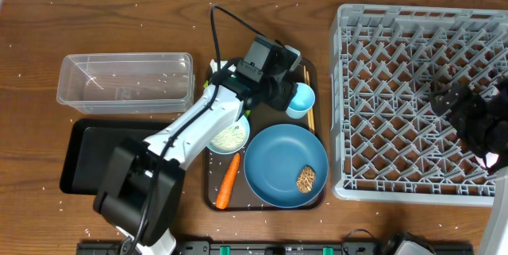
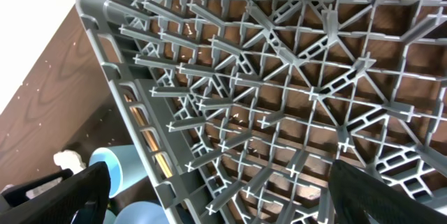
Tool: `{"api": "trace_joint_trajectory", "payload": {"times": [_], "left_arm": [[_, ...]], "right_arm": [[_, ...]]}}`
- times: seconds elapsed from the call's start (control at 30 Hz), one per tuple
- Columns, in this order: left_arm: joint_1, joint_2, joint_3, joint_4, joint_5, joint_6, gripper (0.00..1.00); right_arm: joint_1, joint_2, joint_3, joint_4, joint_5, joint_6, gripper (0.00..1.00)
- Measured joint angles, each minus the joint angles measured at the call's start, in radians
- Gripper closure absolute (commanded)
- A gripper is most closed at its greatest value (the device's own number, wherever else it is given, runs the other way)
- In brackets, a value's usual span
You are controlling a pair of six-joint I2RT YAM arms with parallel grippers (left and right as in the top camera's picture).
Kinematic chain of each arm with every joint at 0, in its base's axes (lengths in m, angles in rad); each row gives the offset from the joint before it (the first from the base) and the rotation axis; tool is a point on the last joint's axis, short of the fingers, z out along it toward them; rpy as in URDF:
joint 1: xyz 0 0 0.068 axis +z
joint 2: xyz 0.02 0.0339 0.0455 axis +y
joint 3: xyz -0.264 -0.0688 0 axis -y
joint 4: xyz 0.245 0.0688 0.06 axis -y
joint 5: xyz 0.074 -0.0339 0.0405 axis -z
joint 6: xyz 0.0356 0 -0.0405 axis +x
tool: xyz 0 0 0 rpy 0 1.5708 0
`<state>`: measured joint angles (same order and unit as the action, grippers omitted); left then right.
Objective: Sort waste into correct bins and load items into the dishwasher rack
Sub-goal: 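Lower the left gripper onto the light-blue cup and grasp it, then lift the light-blue cup and hand it to the right gripper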
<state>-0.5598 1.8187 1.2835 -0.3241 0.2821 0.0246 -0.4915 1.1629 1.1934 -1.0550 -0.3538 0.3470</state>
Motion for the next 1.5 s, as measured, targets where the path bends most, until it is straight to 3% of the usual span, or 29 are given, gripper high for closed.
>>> {"api": "trace_joint_trajectory", "payload": {"times": [0.2,0.4,0.57,0.73,1.03,1.23,1.37,1.5], "left_arm": [[0.000,0.066,0.000,0.022,-0.001,-0.034,0.49],[-0.005,0.106,0.000,-0.002,-0.010,-0.058,0.69],[-0.008,0.106,0.000,-0.067,-0.074,-0.055,0.69],[-0.008,0.106,0.000,-0.062,-0.107,-0.065,0.94],[-0.011,0.065,0.001,-0.092,-0.110,-0.066,0.94],[0.000,-0.120,-0.002,-0.161,-0.100,-0.066,0.94],[0.057,-0.284,-0.002,-0.173,0.013,-0.066,0.94],[0.164,-0.374,-0.002,-0.171,0.224,-0.066,0.94]], "right_arm": [[0.000,0.000,0.000,-0.002,0.011,0.000,0.07],[0.000,0.000,0.000,-0.005,0.012,-0.001,0.05],[0.000,0.000,0.000,-0.013,0.014,-0.008,0.05],[0.000,0.000,0.000,-0.014,0.014,-0.013,0.05],[0.000,0.000,0.000,-0.026,0.014,-0.016,0.05],[0.000,0.000,0.000,-0.031,0.014,-0.026,0.06],[0.000,0.000,0.000,-0.034,0.012,-0.034,0.01],[0.000,0.000,0.000,-0.034,-0.061,-0.104,0.01]]}}
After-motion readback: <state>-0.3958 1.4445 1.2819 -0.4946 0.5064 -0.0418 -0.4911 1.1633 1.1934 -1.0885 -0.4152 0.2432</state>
